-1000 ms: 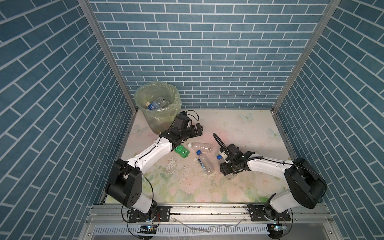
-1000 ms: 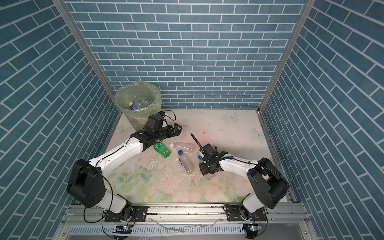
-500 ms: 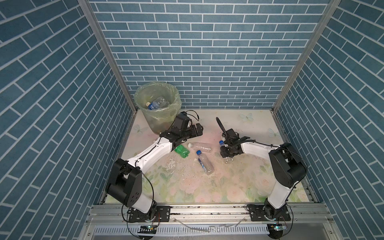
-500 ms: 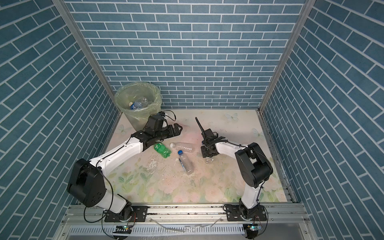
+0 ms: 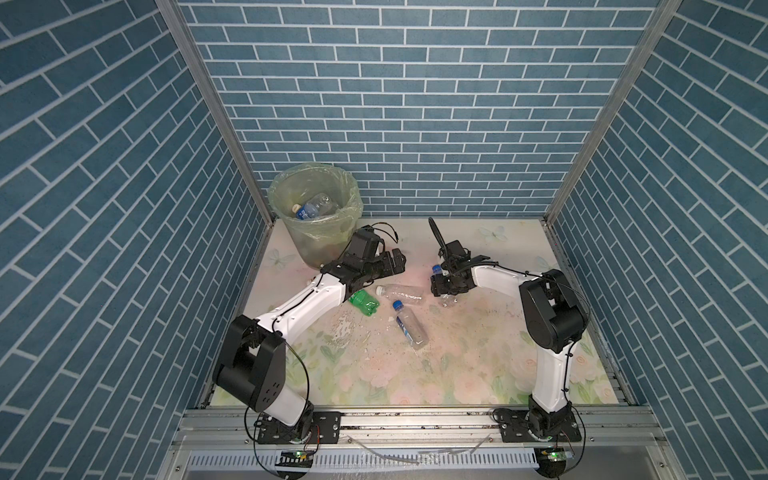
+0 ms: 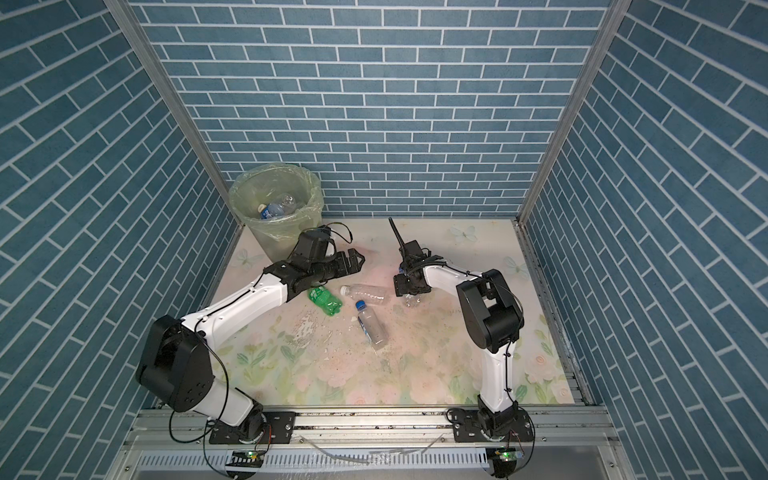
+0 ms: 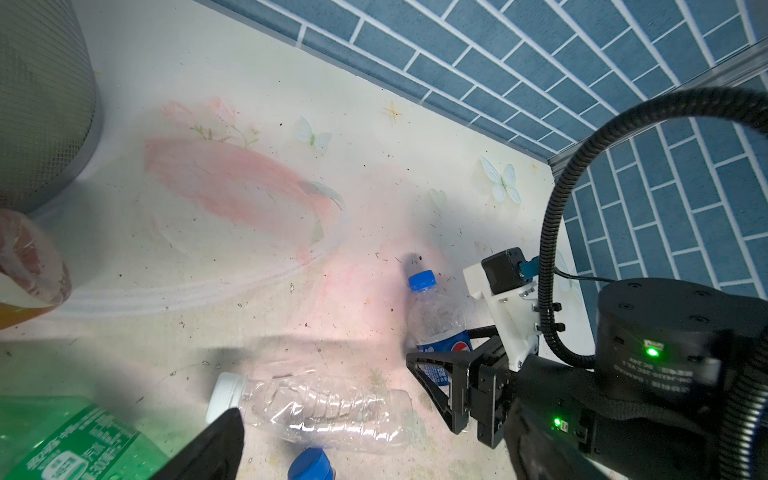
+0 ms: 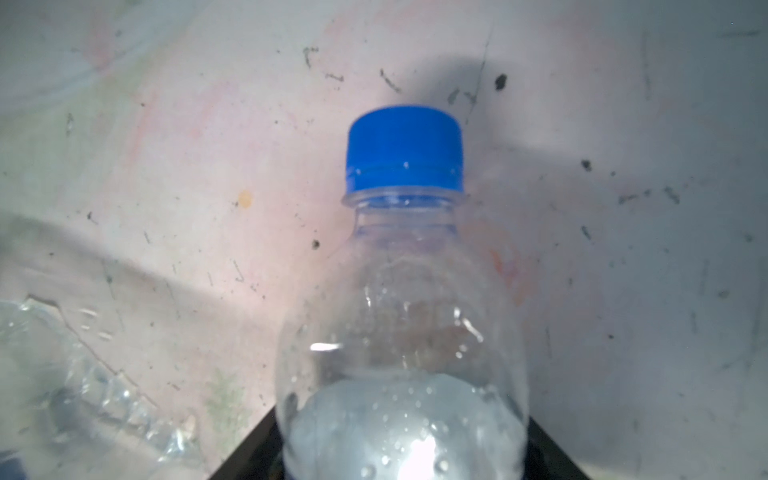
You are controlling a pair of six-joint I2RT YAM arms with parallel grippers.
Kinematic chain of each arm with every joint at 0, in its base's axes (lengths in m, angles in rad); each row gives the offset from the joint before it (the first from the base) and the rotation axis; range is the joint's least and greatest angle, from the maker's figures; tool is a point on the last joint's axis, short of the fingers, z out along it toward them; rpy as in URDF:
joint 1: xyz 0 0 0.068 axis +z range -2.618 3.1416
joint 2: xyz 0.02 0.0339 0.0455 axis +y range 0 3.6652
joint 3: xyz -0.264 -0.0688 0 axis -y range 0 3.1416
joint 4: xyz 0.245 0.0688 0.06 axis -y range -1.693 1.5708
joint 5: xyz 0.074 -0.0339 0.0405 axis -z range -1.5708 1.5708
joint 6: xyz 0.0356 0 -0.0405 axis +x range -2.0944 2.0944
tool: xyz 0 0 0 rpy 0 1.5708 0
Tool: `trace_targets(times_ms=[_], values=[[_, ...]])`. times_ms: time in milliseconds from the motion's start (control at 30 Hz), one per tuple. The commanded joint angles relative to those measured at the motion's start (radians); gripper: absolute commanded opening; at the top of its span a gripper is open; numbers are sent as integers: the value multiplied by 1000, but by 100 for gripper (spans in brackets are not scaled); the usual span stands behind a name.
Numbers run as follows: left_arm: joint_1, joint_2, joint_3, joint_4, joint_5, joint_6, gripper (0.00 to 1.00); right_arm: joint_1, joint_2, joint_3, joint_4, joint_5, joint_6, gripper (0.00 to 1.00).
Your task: Throw the plastic bottles in the bin
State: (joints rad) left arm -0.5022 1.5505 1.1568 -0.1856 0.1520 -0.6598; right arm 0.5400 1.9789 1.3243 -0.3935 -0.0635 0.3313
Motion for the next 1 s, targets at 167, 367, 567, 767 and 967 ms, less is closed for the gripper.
trace_targets(times_ms=[167,367,567,767,967], values=[[0,47,44,-3,27,-27,99,-4,-125,-128,-27,-16,-23,76],[-1,52,46,0,28,-31,99,-3,-131,-157,-4,-4,-38,64],[-1,57,46,3,60,-54,99,-3,-148,-136,0,-40,-31,52],[30,119,54,99,190,-155,99,1,-244,-122,3,-100,-27,49],[30,206,147,146,247,-206,99,20,-329,-100,-13,-126,-29,48]])
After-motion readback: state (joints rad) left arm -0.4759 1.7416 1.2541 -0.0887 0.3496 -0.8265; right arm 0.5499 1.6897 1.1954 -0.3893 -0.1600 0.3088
